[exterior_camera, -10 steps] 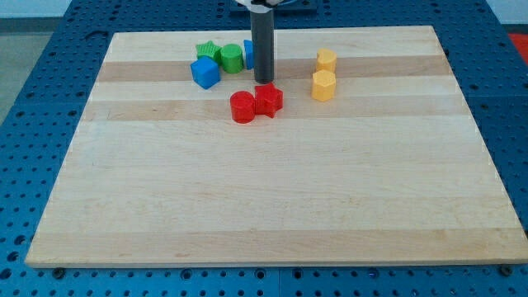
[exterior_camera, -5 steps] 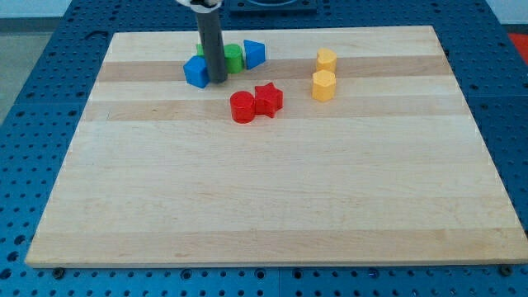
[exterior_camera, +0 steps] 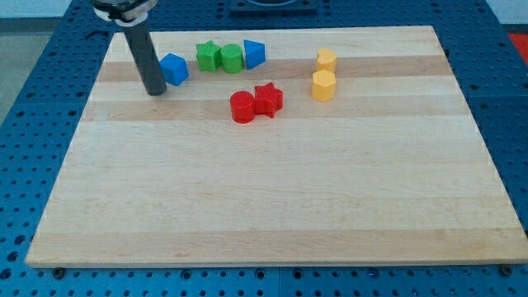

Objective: Push blue cube a bit left and up

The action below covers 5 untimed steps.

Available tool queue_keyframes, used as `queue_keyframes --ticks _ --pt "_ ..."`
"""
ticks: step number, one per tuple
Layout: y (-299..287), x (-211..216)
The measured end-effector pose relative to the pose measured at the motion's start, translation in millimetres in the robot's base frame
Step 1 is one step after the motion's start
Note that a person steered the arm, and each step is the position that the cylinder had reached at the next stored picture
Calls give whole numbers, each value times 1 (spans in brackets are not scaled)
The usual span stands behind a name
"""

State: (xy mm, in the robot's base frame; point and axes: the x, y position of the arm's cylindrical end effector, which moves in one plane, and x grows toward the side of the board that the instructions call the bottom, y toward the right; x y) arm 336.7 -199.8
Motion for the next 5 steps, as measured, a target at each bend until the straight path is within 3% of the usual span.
queue_keyframes --ticks 2,5 --pt "23 -29" --pt "31 -34"
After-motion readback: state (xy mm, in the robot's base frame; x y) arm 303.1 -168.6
